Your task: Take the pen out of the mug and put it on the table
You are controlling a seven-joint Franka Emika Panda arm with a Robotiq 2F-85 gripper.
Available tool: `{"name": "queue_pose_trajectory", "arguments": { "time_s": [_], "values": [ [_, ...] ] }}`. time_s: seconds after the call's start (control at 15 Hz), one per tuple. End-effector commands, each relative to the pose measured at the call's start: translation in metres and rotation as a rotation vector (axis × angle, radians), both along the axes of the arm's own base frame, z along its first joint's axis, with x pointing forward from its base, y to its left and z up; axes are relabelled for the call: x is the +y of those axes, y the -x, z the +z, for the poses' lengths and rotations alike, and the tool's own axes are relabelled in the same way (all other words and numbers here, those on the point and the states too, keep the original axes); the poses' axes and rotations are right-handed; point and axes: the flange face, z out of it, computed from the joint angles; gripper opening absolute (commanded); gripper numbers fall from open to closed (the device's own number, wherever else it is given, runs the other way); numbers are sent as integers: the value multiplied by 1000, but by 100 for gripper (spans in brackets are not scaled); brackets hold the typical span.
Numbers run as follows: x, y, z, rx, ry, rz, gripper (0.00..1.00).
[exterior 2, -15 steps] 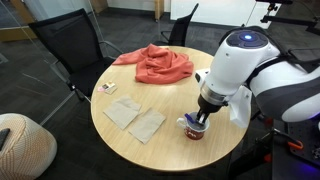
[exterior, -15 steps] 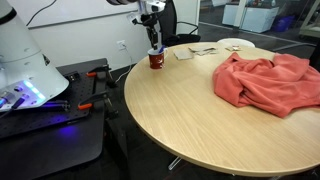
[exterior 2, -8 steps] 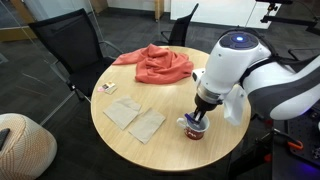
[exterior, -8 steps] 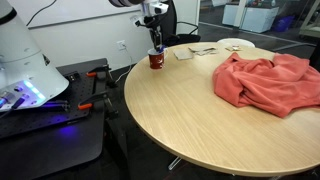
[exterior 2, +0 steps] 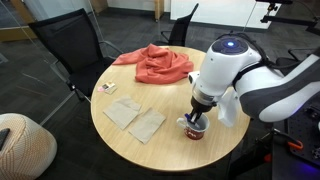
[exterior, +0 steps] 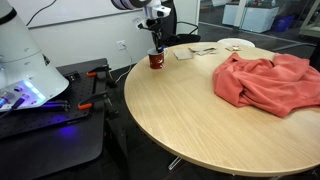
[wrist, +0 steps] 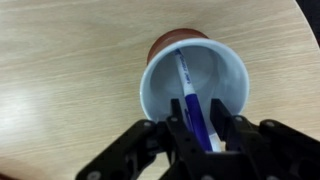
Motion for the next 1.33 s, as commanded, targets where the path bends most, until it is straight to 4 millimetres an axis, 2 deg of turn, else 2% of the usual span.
{"name": "queue_pose_trajectory", "arguments": {
  "time_s": [0.0, 0.27, 0.4, 0.47, 0.53, 0.6, 0.87, 1.27],
  "values": [
    [2, -10, -3, 0, 9, 5, 38],
    [1, -13, -10, 6, 15, 10, 38],
    [1, -14, -13, 8, 18, 14, 33],
    [1, -15, -15, 9, 21, 18, 12],
    [2, -15, -16, 10, 24, 21, 9],
    [2, -15, -17, 11, 25, 23, 1],
    [7, -14, -16, 7, 28, 32, 4],
    [14, 0, 2, -33, 53, 44, 4]
  ]
}}
